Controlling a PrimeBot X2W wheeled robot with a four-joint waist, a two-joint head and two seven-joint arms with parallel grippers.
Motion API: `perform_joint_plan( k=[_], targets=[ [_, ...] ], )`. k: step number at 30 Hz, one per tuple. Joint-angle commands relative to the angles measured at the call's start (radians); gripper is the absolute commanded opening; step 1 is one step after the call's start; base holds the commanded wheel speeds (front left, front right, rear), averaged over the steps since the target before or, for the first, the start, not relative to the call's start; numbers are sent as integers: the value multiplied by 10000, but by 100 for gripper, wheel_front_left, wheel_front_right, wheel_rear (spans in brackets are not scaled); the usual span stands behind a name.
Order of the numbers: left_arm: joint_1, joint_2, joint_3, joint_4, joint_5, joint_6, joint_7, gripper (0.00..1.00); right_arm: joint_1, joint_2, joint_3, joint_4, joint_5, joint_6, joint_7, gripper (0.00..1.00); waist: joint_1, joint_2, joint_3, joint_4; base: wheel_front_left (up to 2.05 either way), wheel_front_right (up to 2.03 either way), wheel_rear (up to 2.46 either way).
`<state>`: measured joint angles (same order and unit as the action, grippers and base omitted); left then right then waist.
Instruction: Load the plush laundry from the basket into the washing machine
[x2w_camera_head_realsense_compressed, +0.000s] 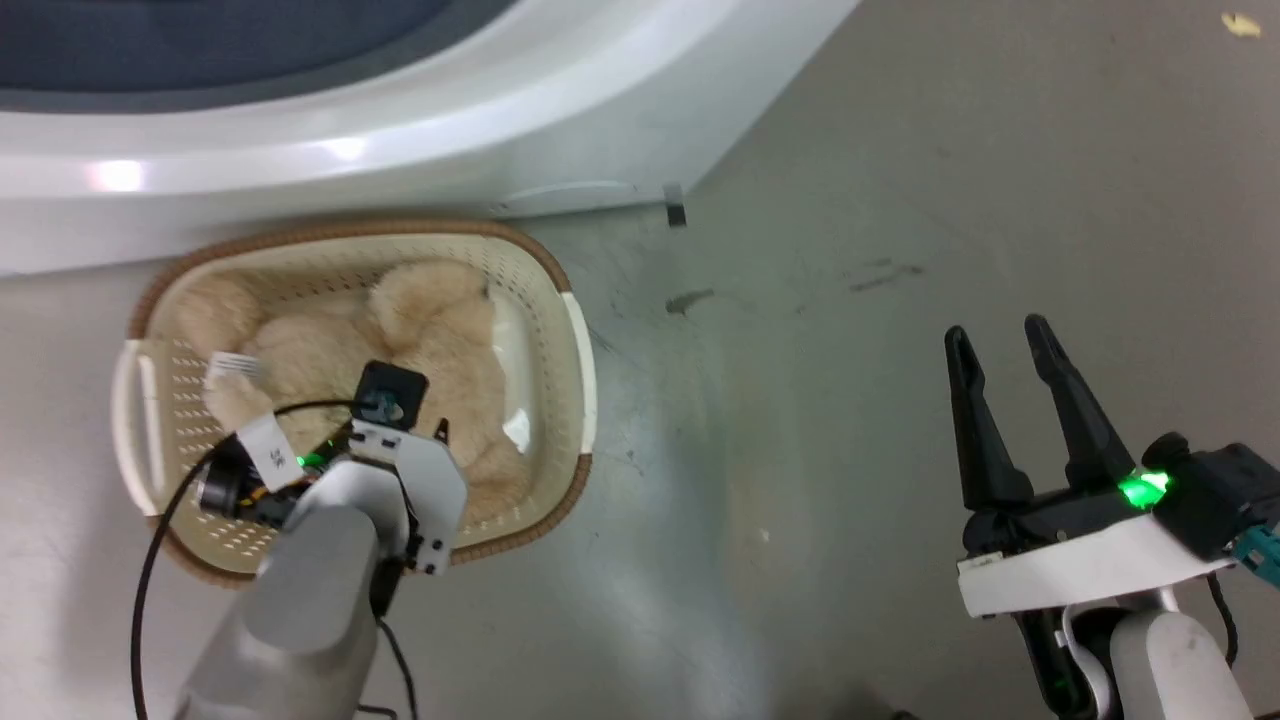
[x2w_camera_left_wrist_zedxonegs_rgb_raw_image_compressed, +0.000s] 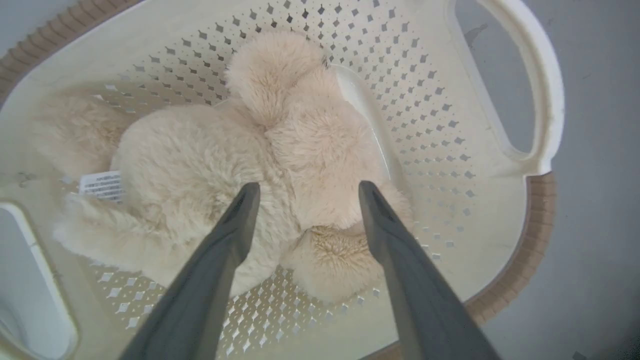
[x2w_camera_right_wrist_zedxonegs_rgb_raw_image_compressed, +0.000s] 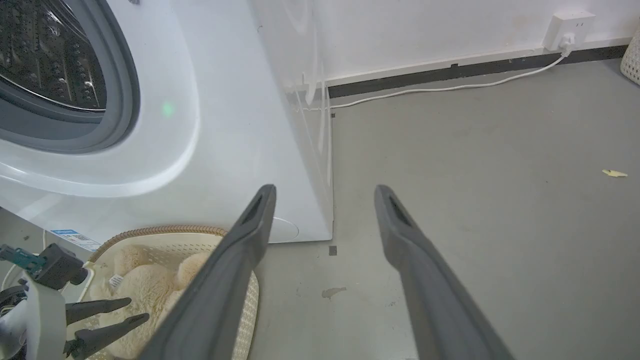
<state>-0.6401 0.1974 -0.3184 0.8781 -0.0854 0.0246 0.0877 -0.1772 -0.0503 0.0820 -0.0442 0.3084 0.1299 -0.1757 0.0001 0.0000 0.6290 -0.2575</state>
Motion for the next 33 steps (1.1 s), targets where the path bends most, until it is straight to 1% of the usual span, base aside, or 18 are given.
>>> perform_joint_plan(
  k=[1, 5, 11, 15, 20, 23, 26, 27, 28, 31, 33],
  targets=[
    [-398, 152, -164, 305, 88, 32, 70, 100, -214, 1, 51, -66, 158, 6, -115, 100, -1, 0, 317, -183, 0, 0, 0],
    [-852, 363, -512, 711, 192, -66, 149, 100, -359, 1, 114, -65, 378, 6, -198, 100, -1, 0, 734, -362, 0, 0, 0],
    [-1597, 603, -847, 1351, 161, -29, 525, 100, -542, 1, 248, -61, 710, 7, -324, 100, -1, 0, 1349, -614, 0, 0, 0],
    [-2096, 689, -840, 1788, -104, 54, 944, 100, -679, 1, 363, 7, 1009, 7, -407, 100, -1, 0, 1796, -773, 0, 0, 0],
    [-2740, 835, -1159, 2328, -81, 334, 1585, 100, -862, 1, 502, 43, 1307, 7, -512, 100, -1, 0, 2369, -975, 0, 0, 0],
    [-3003, 889, -1282, 2650, -190, 271, 1956, 100, -964, 1, 558, 62, 1519, 7, -575, 100, -1, 0, 2701, -1106, 0, 0, 0],
    [-3250, 945, -1473, 2950, -231, 170, 2053, 100, -1070, 1, 594, 80, 1698, 7, -637, 100, -1, 0, 3001, -1204, 0, 0, 0],
    [-3321, 946, -1514, 3050, -274, 123, 2063, 33, -1105, 1, 604, 90, 1750, 7, -658, 100, -1, 0, 3092, -1228, 0, 0, 0],
    [-3378, 940, -1558, 3143, -324, 22, 2049, 0, -1135, 1, 609, 117, 1811, 7, -679, 100, -1, 0, 3171, -1246, 0, 0, 0],
    [-3496, 949, -1598, 3433, -530, -34, 1922, 0, -1220, 1, 607, 223, 1975, 8, -741, 100, -1, 0, 3292, -1276, 0, 0, 0],
    [-3524, 961, -1578, 3522, -687, 88, 1518, 0, -1247, 1, 559, 267, 2104, 8, -783, 100, -1, 0, 3276, -1261, 0, 0, 0]
  ],
)
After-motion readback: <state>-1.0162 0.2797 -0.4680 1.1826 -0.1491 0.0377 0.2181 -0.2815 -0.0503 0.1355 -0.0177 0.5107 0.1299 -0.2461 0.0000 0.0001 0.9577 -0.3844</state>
